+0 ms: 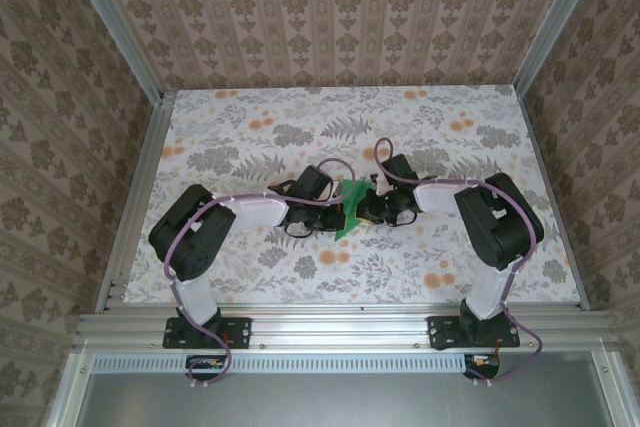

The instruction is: Fold a paper plane with a square sheet of paper (pick it up from the middle)

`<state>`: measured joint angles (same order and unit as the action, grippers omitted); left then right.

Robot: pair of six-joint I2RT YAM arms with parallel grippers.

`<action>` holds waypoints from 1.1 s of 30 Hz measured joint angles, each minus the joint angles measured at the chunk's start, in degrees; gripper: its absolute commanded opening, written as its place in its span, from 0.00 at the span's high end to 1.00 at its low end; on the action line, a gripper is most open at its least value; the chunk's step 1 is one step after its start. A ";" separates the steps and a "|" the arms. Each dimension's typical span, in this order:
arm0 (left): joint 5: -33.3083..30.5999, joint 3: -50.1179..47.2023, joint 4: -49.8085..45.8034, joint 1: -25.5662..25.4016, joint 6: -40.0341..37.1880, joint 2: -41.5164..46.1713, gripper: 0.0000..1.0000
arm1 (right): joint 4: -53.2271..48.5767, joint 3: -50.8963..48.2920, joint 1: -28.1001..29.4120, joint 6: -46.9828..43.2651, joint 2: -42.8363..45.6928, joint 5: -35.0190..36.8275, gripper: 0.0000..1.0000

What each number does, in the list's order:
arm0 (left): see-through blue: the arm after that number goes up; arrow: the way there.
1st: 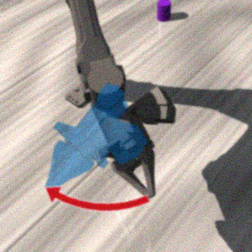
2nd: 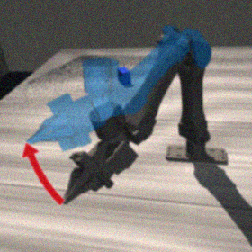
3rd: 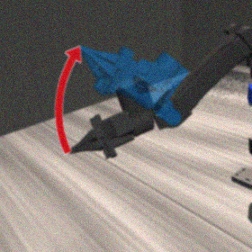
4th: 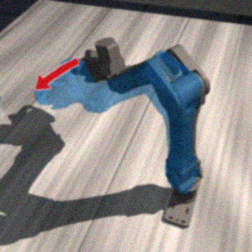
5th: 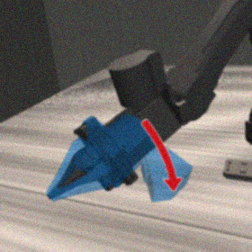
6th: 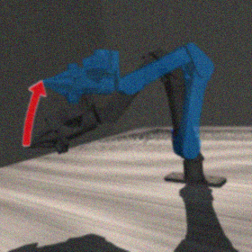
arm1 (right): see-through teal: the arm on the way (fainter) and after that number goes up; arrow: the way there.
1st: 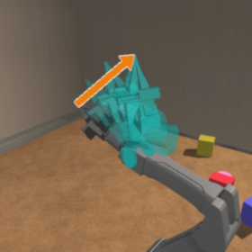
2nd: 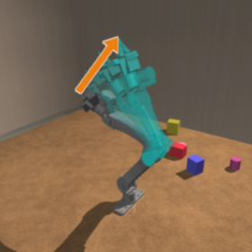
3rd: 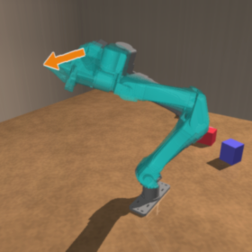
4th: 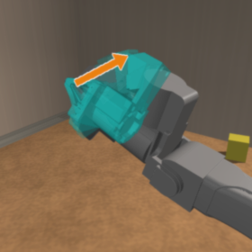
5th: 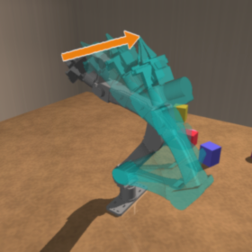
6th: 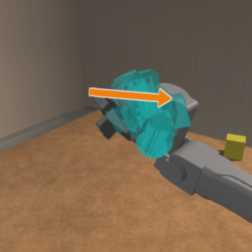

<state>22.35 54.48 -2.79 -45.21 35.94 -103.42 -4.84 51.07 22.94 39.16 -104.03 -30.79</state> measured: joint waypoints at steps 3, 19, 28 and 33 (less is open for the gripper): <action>0.20 -0.26 0.48 0.20 0.15 0.00 0.96 | -0.74 0.35 0.13 -0.90 0.00 0.37 0.93; 0.59 -1.18 1.44 1.46 0.46 0.00 0.96 | -1.46 0.66 0.26 -1.75 0.00 0.46 0.93; 2.10 -1.57 2.27 2.19 0.48 -0.35 0.96 | -1.64 0.74 0.28 -1.88 0.00 0.44 0.92; 3.13 -1.57 2.82 2.21 0.46 -0.79 0.96 | -1.70 0.74 0.28 -1.81 0.00 0.44 0.89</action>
<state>25.47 52.90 0.03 -43.00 36.40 -104.20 -6.55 51.81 23.22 37.34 -104.03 -30.35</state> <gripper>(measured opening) 0.051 0.106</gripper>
